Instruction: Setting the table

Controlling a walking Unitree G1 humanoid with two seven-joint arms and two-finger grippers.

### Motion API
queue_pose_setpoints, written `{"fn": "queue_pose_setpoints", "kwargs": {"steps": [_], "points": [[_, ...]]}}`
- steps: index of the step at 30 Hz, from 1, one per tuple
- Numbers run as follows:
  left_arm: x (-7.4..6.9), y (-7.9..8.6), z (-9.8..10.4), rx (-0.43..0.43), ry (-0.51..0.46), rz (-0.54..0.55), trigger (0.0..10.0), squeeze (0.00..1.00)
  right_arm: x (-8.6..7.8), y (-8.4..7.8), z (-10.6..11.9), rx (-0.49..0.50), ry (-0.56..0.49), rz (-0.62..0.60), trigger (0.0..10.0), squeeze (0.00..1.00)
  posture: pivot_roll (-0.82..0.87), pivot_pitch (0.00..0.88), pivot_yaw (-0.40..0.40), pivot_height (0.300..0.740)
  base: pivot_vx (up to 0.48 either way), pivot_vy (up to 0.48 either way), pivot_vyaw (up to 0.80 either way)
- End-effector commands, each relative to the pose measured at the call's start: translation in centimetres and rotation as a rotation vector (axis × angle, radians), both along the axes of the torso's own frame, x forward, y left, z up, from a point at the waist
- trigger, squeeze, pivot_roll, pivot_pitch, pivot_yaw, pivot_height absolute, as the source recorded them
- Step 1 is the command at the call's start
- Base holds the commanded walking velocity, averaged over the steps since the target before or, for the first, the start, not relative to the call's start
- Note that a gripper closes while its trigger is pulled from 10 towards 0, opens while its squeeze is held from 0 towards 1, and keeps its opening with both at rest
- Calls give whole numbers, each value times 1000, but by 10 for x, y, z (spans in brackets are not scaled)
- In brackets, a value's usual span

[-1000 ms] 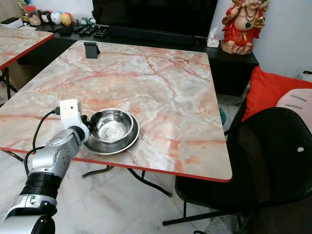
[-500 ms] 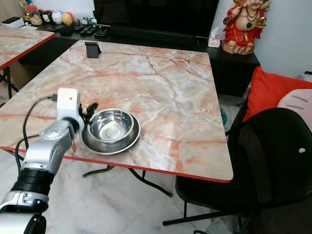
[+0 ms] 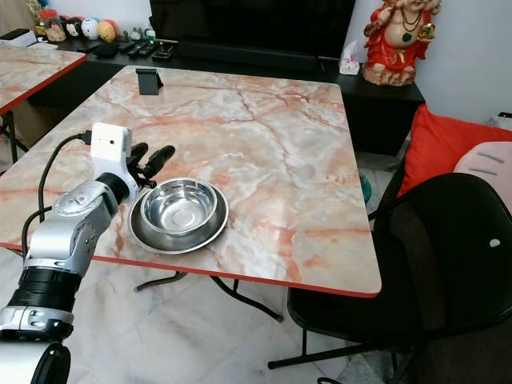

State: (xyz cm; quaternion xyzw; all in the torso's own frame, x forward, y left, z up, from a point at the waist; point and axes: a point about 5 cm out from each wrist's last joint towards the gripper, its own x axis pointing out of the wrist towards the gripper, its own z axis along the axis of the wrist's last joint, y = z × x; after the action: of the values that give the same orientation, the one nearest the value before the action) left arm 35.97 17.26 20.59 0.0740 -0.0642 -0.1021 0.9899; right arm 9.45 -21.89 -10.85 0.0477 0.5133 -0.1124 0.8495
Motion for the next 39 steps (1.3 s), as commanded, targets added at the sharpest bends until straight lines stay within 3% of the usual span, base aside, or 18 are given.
{"fn": "queue_pose_setpoints", "kwargs": {"steps": [1,3,5,7,8,12,17,24,30,39], "points": [[-5,-4,-3,70,-68,51,10000,0,-1,-1,0,1,-4,-14,10000,0,124,0,-66,728,0,0,0],[-9,-7,-6,56,-86,60,10000,0,-1,-1,0,0,-5,-17,10000,0,122,0,-67,728,0,0,0],[-19,-21,-20,171,-120,-25,10000,0,-1,-1,0,-3,-7,-21,10000,0,125,0,-72,728,0,0,0],[-23,-27,-24,194,-124,-58,10000,0,-1,-1,0,-5,-8,-23,10000,0,127,0,-74,728,0,0,0],[-30,-33,-30,138,-123,-85,10000,0,-2,-2,0,-8,-9,-26,10000,0,123,0,-70,728,0,0,0],[-34,-37,-36,125,-125,-84,10000,0,-3,-2,0,-8,-12,-33,10000,0,128,0,-79,728,0,0,0],[-35,-46,-45,165,-118,-94,10000,0,-4,-5,0,-20,-2,-15,10000,0,140,0,-97,728,0,0,0],[-36,-66,-45,62,-109,-131,10000,0,-6,-5,0,-24,-2,-23,10000,0,112,0,-83,728,0,0,0],[-35,-67,-43,17,-115,-112,10000,0,-7,-4,0,-28,2,-31,10000,0,104,0,-77,728,0,0,0],[-28,-73,-44,48,-106,-154,10000,0,-8,-2,-1,-22,-9,-93,10000,0,-2,0,-16,728,0,0,0]]}}
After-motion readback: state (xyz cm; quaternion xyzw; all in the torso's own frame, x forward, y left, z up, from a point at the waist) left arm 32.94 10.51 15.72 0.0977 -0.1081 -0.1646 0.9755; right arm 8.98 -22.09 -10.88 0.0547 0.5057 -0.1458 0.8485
